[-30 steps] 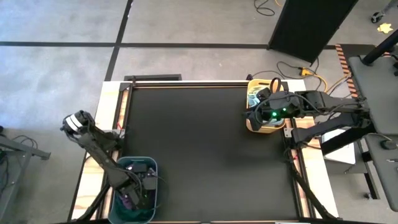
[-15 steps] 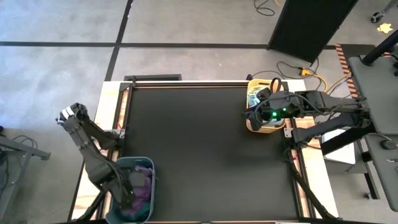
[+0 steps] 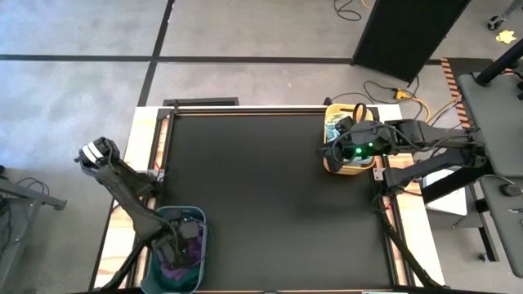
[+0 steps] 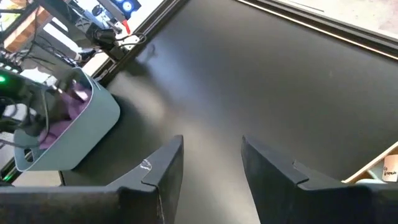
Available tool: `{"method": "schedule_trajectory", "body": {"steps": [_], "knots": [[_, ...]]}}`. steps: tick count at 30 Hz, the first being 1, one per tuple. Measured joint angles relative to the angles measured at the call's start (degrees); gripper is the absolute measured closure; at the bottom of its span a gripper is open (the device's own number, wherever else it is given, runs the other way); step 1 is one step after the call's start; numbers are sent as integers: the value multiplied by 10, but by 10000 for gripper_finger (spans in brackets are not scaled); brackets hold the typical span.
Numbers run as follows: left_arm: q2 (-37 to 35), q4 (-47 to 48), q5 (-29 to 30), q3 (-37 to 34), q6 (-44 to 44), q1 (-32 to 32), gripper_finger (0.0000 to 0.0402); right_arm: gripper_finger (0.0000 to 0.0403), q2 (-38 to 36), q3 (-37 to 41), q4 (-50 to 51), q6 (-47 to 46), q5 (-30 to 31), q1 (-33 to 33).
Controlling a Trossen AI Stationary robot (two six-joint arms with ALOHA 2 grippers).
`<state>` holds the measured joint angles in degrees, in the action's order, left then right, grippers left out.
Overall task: Sort microfiber towel by color & place in baskets
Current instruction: Put the purple microfiber towel into the green bin, then return to Home Position
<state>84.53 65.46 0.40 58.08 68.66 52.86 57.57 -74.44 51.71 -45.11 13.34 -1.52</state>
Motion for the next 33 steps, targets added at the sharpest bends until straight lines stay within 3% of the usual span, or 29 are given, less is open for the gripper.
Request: {"method": "schedule_trajectory", "body": {"steps": [4, 6, 11, 16, 22, 24, 28, 33], "knots": [[2, -184, 42, -91, 12, 0, 170, 246, 5, 0, 0, 0, 0, 0], [0, -209, 38, -114, 25, -2, 169, 242, 10, 0, 0, -3, -1, 0], [-26, -115, 3, -99, 35, 4, 159, 230, 11, 0, -2, -3, -2, 0], [-72, -18, -6, -7, 8, 6, 149, 221, 15, 0, -2, 0, -2, 0], [-112, 11, -1, 90, -82, 6, 151, 223, 59, 5, -4, 59, -2, 0], [-128, 13, 52, 117, -117, -1, 153, 226, 75, 5, -19, 85, 1, 0], [-170, 22, 216, 158, -172, -36, 155, 233, 113, 6, -97, 156, 9, 1], [-226, -5, 276, 158, -263, -141, 155, 244, 176, 6, -184, 266, 17, 17]]}}
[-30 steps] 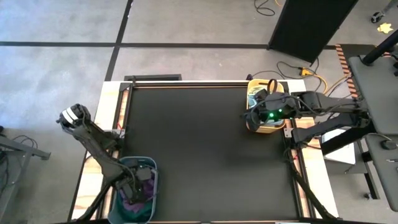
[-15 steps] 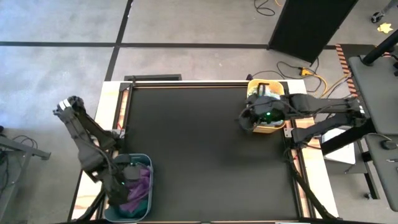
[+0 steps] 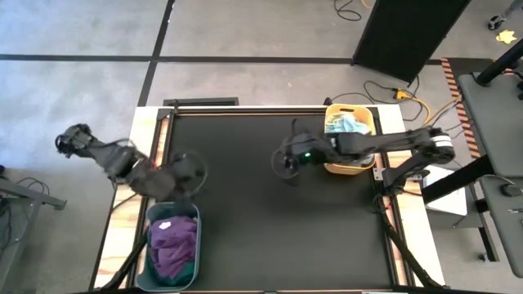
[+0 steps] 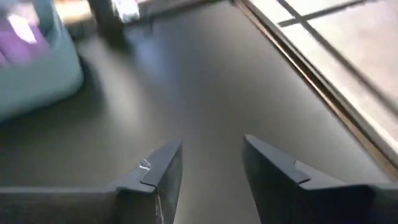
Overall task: Sort microfiber towel by color & place in baskets
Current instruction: Return to Home Position
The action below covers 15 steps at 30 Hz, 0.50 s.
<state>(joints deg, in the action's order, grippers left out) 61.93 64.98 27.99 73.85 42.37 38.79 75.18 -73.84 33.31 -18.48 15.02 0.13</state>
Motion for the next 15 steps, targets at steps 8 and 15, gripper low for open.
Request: {"method": "schedule_trajectory", "body": {"steps": [8, 15], "knots": [[-28, -170, -36, -79, -187, -232, 164, 296, 93, 1, -110, 156, -30, 6], [-26, -354, -90, -186, -232, -356, 171, 387, 22, 74, -217, 181, -116, 4]]}}
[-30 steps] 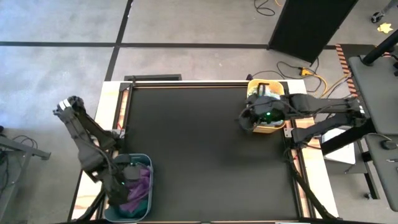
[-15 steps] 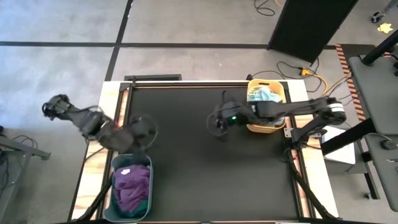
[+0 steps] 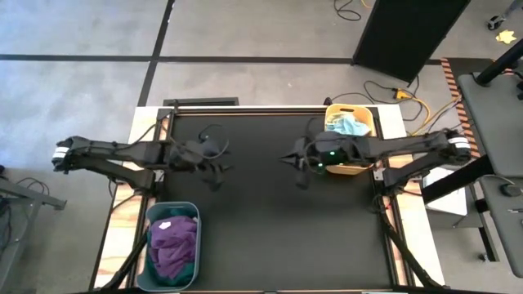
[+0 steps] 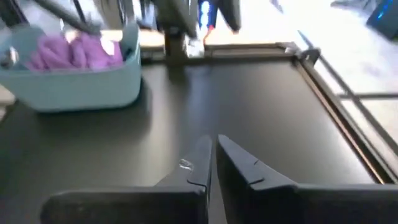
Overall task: Sort microfiber towel by color & place in baskets
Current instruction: Return to Home Position
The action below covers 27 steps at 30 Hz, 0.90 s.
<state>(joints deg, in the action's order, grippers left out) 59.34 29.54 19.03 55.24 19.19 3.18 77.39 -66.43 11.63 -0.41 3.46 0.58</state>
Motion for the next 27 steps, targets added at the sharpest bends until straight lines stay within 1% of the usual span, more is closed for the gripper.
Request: {"method": "schedule_trajectory", "body": {"steps": [2, 4, 8, 10, 12, 14, 16, 19, 21, 25, 27], "knots": [[3, -34, -2, -26, -20, -7, 171, 389, -35, 40, -40, -8, 3, 1], [7, -48, 6, -45, -44, -9, 171, 390, -69, 69, -38, -26, 11, 3], [19, -48, 55, -74, -118, -10, 171, 390, -121, 98, 52, -39, 12, 6], [31, -63, 58, -82, -107, -10, 171, 390, -135, 105, 105, -36, 12, 6], [43, -90, 53, -87, -91, -9, 171, 390, -140, 112, 129, -50, 11, 6], [53, -129, 44, -93, -144, -10, 171, 390, -142, 120, 122, -46, 12, 6], [55, -158, 40, -99, -183, -10, 171, 390, -143, 140, 78, -9, 12, 7], [40, -158, 40, -110, -191, -14, 171, 390, -151, 191, -19, 45, 2, 5], [18, -150, 40, -127, -194, -13, 171, 390, -164, 231, -85, 64, -21, 5], [-57, -151, 39, -170, -254, -13, 171, 390, -197, 305, -193, 102, -81, 5], [-106, -152, 40, -192, -269, -13, 171, 390, -219, 331, -223, 96, -90, 5]]}}
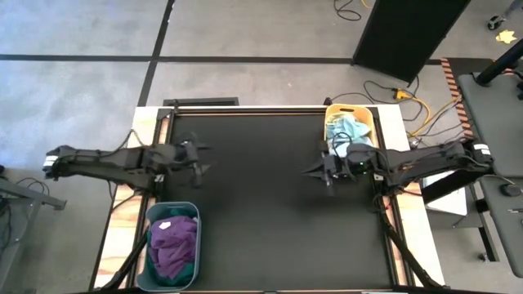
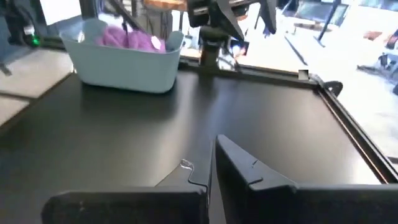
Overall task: Sort microfiber towel by color & place in baskets
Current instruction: Return to Home Position
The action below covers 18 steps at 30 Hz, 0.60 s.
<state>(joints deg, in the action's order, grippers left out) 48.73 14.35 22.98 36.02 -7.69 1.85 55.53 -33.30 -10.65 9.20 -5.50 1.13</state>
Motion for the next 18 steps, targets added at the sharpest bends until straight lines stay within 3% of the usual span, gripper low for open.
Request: {"method": "schedule_trajectory", "body": {"steps": [8, 18], "knots": [[-187, -10, 0, -97, 6, -1, 171, 390, -97, 84, -18, -22, -10, 0], [-347, -109, -5, -216, 51, -1, 171, 390, -191, 223, -167, -33, -5, 0]]}}
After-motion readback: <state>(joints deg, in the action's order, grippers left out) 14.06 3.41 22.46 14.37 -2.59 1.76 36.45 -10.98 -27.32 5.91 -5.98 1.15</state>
